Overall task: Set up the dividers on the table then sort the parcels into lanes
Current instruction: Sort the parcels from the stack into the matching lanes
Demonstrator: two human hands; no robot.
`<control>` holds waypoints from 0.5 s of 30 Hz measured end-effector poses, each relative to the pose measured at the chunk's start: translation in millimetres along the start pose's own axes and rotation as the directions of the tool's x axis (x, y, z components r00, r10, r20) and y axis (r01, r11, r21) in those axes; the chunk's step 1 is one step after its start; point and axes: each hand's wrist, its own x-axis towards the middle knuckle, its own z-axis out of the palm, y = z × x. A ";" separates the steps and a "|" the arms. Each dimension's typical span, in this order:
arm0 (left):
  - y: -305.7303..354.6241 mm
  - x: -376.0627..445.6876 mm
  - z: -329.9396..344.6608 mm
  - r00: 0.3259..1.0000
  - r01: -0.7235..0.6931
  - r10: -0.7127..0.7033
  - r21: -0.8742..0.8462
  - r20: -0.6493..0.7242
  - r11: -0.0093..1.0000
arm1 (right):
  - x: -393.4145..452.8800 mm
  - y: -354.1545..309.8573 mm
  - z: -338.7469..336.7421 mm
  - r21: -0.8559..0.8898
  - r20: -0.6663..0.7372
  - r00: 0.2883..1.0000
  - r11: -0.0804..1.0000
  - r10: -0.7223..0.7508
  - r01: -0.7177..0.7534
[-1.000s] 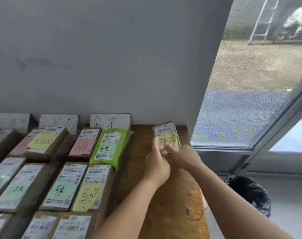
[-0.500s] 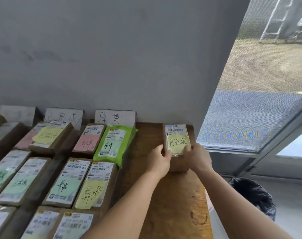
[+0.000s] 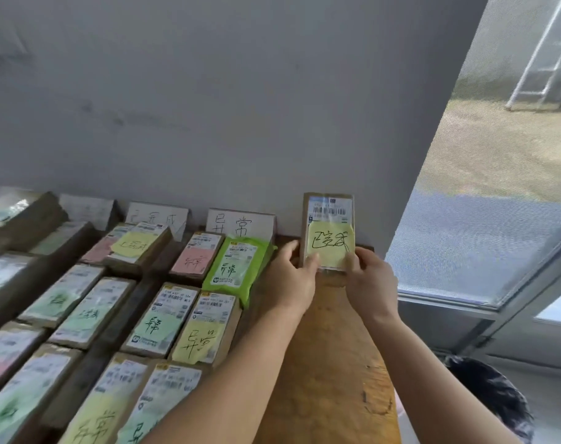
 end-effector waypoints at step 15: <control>-10.3 -30.0 -143.5 0.951 -0.251 0.228 -0.092 -0.208 0.964 | -89.5 -108.8 40.4 0.205 0.011 0.975 0.955 -0.220 0.213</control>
